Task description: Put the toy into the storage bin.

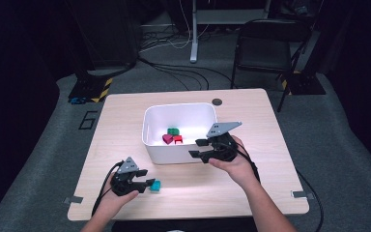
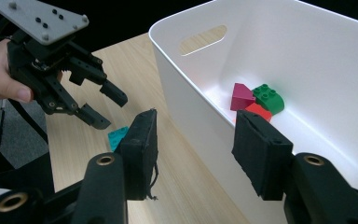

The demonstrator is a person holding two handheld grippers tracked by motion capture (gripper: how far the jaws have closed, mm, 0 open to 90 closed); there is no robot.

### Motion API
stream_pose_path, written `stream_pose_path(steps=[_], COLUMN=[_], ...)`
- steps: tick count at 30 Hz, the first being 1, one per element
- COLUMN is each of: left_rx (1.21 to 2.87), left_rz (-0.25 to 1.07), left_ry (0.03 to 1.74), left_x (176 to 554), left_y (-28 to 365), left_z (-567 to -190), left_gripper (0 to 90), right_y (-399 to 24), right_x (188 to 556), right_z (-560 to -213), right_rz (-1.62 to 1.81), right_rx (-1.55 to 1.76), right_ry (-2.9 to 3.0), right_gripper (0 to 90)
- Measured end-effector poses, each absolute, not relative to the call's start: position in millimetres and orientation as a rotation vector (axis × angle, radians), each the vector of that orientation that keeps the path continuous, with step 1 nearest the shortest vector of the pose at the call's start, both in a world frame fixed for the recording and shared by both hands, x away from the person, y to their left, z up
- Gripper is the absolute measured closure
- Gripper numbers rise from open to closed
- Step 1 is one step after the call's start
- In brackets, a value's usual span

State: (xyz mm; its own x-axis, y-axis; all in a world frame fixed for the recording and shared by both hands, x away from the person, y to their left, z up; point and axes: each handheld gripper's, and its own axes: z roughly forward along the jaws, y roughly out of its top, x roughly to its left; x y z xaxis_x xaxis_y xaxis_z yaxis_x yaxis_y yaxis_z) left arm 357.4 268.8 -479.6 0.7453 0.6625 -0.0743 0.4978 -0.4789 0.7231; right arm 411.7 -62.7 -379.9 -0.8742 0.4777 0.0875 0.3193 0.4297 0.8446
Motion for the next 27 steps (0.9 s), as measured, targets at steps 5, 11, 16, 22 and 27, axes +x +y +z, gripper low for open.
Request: stream_pose_path(steps=[5, 11, 16, 22, 27], left_rx=[2.189, 2.204, 2.226, 2.232, 2.237], left_rz=[0.252, 0.224, 0.21, 0.198, 0.192], left_ry=[0.871, 0.873, 0.874, 0.863, 0.853], left_x=[356.6, 356.4, 358.2, 359.0, 359.6], left_y=[266.4, 265.2, 259.9, 253.6, 247.8], left_z=[-487.1, -493.3, -499.8, -503.2, -505.6], left_gripper=[50.4, 50.3, 50.3, 49.8, 48.6], right_y=[-62.1, -61.9, -62.7, -64.2, -64.1], right_x=[411.7, 411.7, 411.8, 412.3, 412.7], right_z=[-380.7, -380.8, -381.0, -380.8, -381.0], right_rz=[1.43, 1.43, 1.43, 1.435, 1.435], right_rx=[0.711, 0.712, 0.721, 0.726, 0.721], right_ry=[2.51, 2.507, 2.504, 2.5, 2.498], right_gripper=[48.7, 48.7, 48.7, 48.7, 48.7])
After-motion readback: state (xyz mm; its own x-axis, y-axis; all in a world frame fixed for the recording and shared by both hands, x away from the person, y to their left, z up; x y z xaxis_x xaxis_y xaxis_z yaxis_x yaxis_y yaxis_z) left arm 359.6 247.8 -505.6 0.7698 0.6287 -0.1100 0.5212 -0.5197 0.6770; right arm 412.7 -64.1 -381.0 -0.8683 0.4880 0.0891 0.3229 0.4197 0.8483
